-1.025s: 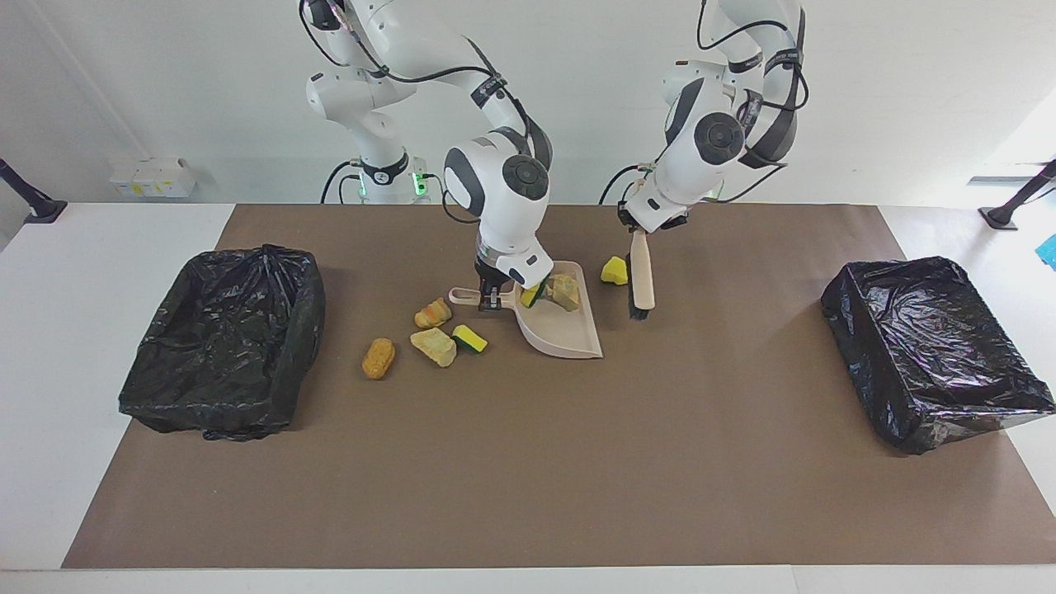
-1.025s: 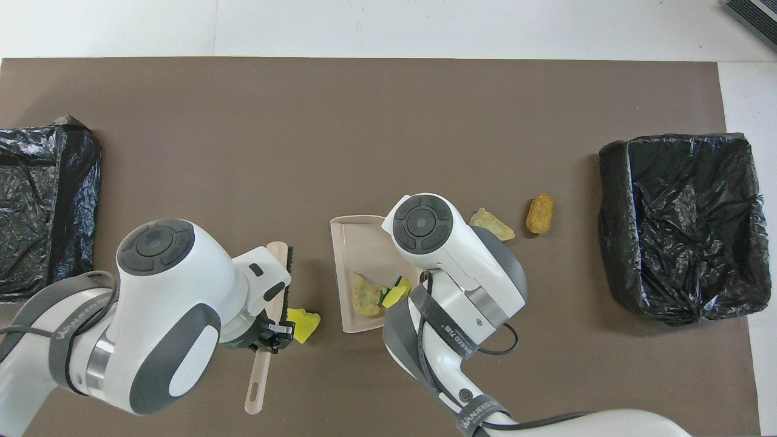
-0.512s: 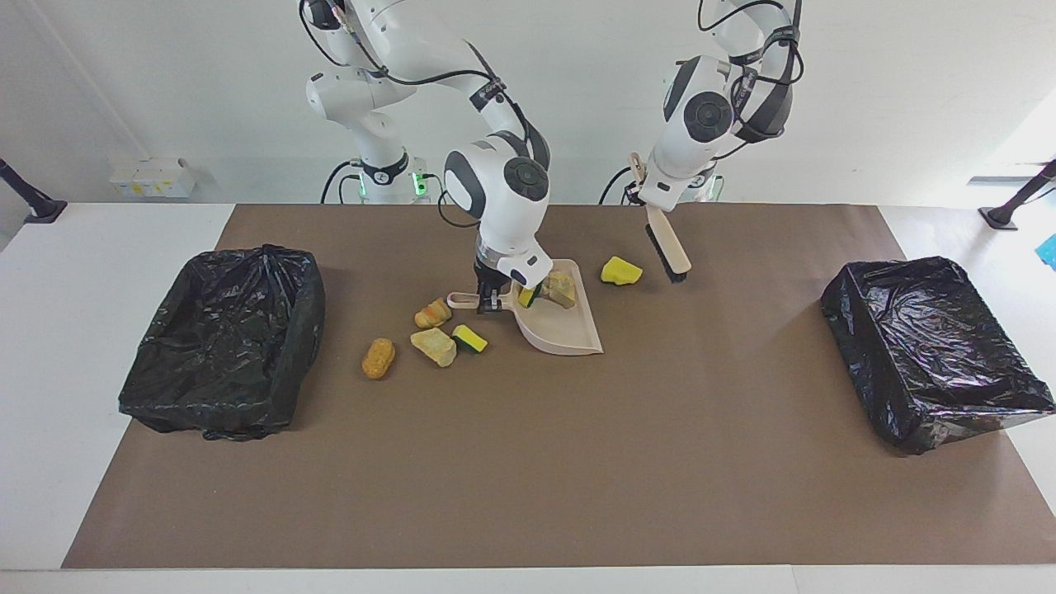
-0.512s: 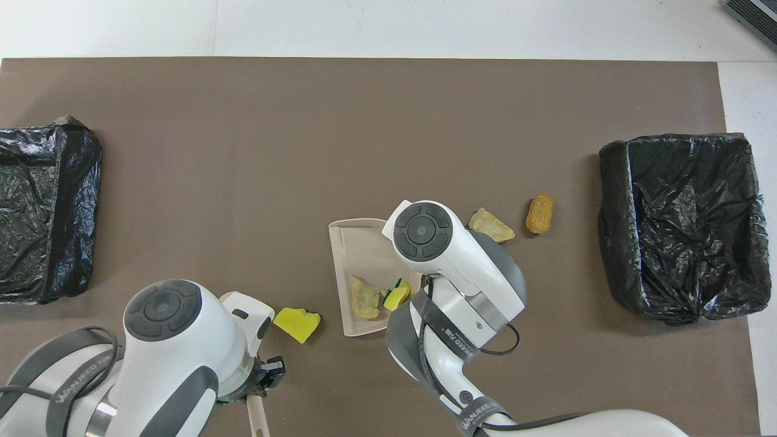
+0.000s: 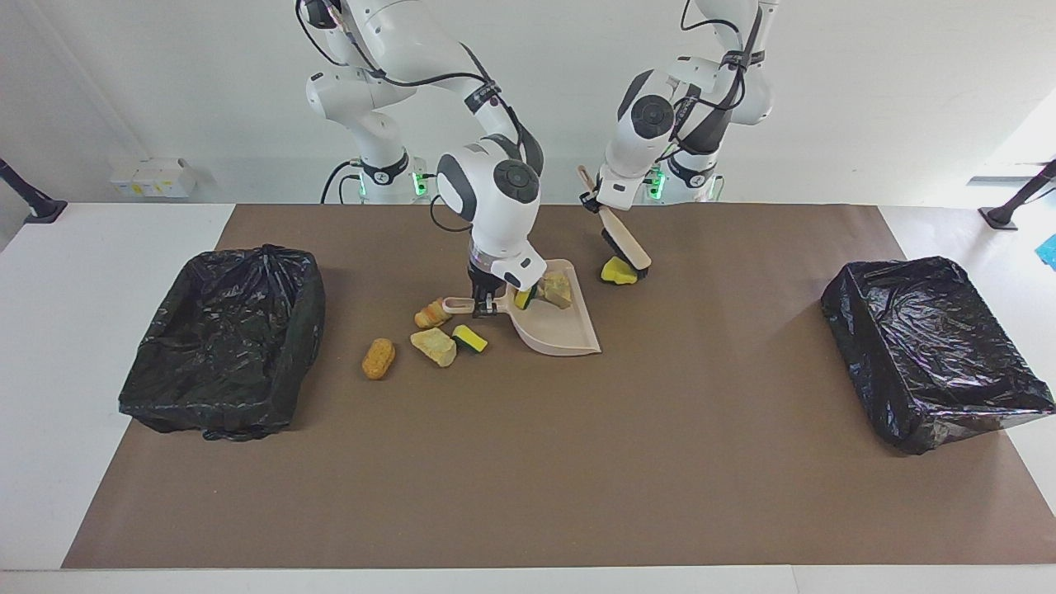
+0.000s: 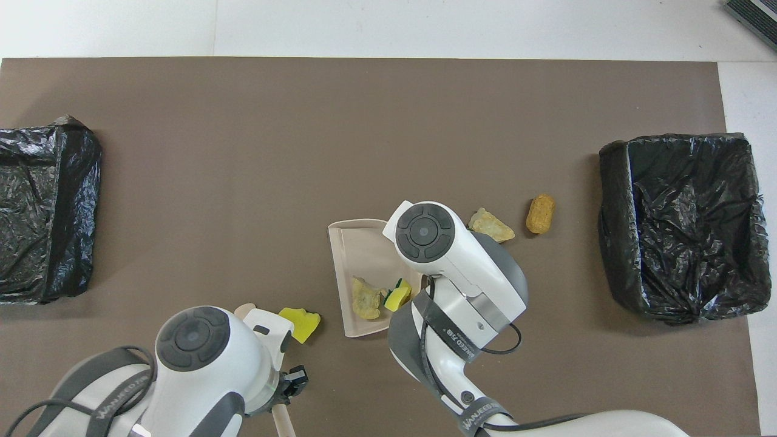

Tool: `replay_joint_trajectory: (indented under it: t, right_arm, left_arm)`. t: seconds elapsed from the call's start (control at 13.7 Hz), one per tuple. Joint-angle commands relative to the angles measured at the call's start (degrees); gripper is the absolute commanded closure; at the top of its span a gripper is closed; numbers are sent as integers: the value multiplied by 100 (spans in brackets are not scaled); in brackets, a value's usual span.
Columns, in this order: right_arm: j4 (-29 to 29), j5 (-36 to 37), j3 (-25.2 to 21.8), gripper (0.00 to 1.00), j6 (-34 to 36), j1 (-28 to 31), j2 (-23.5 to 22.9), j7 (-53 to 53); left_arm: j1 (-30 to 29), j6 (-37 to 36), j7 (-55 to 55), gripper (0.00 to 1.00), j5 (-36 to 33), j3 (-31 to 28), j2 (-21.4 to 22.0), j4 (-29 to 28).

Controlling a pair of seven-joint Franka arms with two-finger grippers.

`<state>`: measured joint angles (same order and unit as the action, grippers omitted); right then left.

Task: Sweep and dump trash in bin
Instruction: 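Sweep the remaining sponge piece into the dustpan with the brush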

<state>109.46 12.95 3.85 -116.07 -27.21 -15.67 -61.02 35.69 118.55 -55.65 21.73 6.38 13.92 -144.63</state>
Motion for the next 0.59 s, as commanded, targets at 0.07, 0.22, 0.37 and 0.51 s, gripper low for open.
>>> replay_joint_trajectory:
  t: [0.07, 0.22, 0.37, 0.51]
  right_arm:
    - [172, 129, 28, 100, -144, 102, 73, -147]
    - [163, 129, 20, 100, -118, 102, 73, -139]
    - [137, 129, 11, 100, -82, 128, 64, -139]
    - [137, 138, 11, 100, -74, 146, 64, -104]
  left_arm:
    - [148, 791, 491, 100, 104, -84, -820, 540]
    - [149, 984, 1333, 100, 121, -84, -952, 716]
    - [149, 1125, 2403, 100, 113, -84, -1075, 874]
    - [149, 1126, 3871, 100, 278, -84, -1190, 1059]
